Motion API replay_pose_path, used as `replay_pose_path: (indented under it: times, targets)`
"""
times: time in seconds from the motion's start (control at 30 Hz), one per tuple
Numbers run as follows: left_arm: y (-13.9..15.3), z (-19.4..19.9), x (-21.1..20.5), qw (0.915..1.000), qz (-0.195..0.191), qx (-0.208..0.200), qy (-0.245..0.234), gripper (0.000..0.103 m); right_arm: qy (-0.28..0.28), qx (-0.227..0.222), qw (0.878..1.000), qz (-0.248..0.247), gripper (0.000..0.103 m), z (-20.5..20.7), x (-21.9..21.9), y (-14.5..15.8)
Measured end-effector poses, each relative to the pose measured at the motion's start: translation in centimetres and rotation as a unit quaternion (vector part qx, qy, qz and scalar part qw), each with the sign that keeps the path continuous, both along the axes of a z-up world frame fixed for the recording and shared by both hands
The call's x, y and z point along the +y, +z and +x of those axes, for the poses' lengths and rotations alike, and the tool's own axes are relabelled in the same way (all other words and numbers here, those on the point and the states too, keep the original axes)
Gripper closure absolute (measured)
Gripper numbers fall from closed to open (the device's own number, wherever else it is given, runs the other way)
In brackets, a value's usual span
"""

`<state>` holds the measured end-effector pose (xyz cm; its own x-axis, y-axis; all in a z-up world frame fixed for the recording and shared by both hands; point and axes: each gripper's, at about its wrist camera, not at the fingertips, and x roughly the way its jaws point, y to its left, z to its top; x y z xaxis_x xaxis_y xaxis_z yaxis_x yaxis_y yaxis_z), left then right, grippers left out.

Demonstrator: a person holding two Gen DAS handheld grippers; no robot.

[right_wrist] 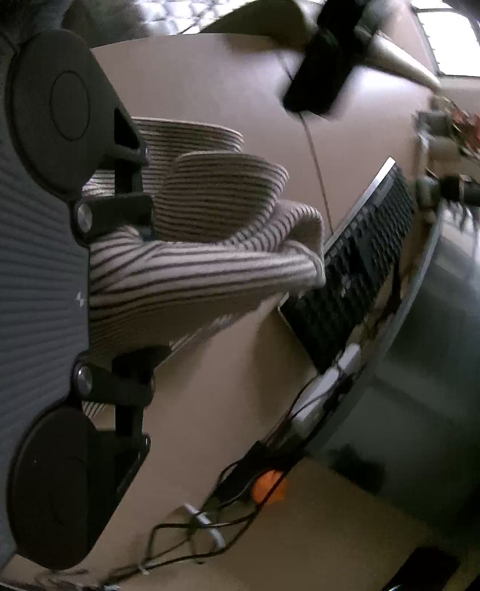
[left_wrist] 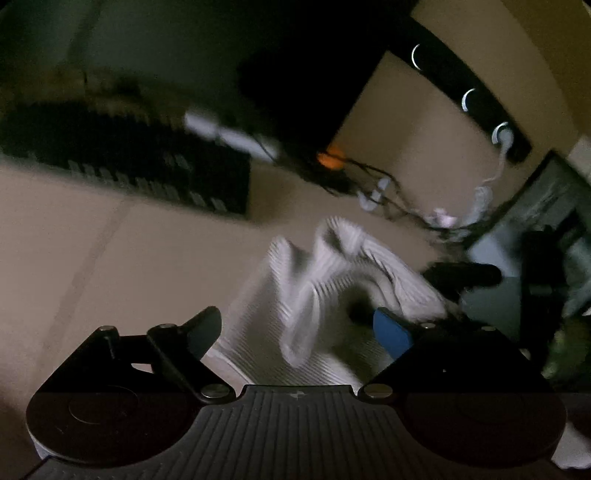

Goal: Fold clothes

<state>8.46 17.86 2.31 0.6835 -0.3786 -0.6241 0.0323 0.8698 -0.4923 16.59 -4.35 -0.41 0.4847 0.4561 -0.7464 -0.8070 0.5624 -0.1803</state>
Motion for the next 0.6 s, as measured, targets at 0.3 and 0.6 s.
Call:
replay_pose_path:
  times: [0.3,0.6]
  targets:
    - [-5.0,5.5,-4.8,0.9949,-0.014,0.055,-0.084,0.017,-0.089,0.136,0.978,0.128,0.075,3.5,-5.5,0.5]
    - [2.6,11.7,-9.4,0.9824,0.132,-0.078,-0.107,0.039,-0.112,0.07,0.976,0.171,0.079,2.5,-8.5,3.3]
